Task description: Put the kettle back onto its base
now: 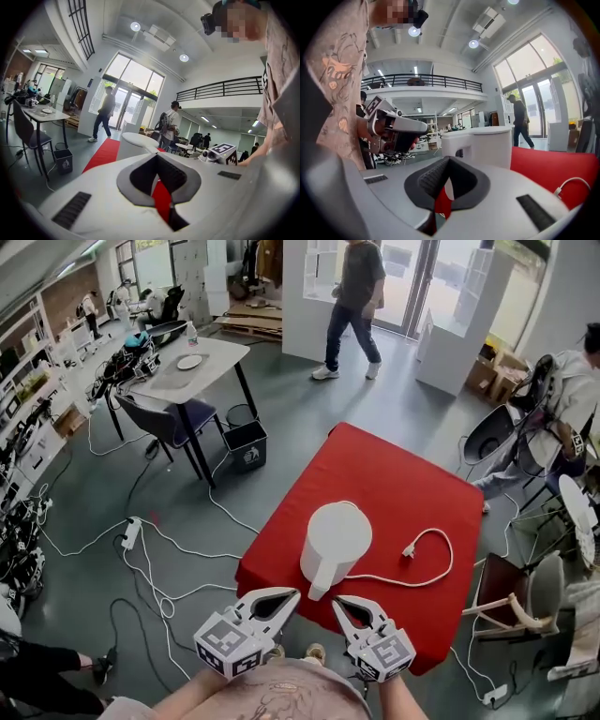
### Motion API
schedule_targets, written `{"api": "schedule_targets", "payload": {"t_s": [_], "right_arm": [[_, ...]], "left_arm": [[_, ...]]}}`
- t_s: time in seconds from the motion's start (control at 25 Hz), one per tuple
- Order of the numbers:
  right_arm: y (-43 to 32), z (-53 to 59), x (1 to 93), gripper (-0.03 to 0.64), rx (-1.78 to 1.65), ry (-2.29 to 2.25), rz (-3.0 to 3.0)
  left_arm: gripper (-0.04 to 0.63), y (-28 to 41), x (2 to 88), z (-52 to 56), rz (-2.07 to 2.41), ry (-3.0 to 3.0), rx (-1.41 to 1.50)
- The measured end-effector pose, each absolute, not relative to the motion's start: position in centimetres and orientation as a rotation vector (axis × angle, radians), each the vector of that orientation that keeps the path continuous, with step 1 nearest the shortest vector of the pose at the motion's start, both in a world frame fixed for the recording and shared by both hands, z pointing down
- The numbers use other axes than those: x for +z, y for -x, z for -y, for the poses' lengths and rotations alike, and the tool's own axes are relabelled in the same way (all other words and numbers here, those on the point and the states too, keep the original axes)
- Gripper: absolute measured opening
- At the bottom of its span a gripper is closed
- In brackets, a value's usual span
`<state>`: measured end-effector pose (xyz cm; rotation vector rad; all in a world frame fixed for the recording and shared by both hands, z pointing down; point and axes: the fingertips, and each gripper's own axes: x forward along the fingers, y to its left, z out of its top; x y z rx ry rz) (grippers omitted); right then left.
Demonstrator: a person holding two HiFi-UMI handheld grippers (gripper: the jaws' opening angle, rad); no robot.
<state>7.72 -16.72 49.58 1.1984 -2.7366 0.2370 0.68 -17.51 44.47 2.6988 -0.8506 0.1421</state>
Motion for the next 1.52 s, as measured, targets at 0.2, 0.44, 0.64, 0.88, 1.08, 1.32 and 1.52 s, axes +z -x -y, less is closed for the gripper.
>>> {"api": "schedule_targets", "payload": {"t_s": [0.2,0.44,0.64,0.88,1.08,1.32,1.52], "right_arm": [[-8.2,16.4,48.4,0.008,0.235,-1.261,2.733],[-9.3,14.4,45.2,0.008,0.234,-1.373,2.771],[-10.0,11.9,42.9,0.008,0.185,-1.494,2.737],[-10.0,9.4,40.9,0.008,0.155,-1.627,2.692],[-9.0,7.2,41.0,0.008,0.174,-1.713,2.632],[-8.3,5.9,41.3,0.008,0.179,-1.792,2.599],[-8.6,4.5,41.0,0.008,0.151,-1.808,2.608]], "left_arm": [[-0.009,-1.3,44.0,17.3,0.817,-2.719,0.132],[-0.009,-1.9,44.1,16.4,0.779,-2.745,0.14],[-0.009,-2.5,43.9,15.3,0.74,-2.768,0.142],[-0.009,-3.5,42.8,13.5,0.652,-2.813,0.126],[-0.009,-3.3,42.5,12.0,0.56,-2.847,0.13],[-0.009,-2.5,41.7,11.1,0.531,-2.885,0.11],[-0.009,-2.4,41.3,9.8,0.559,-2.9,0.096]]}}
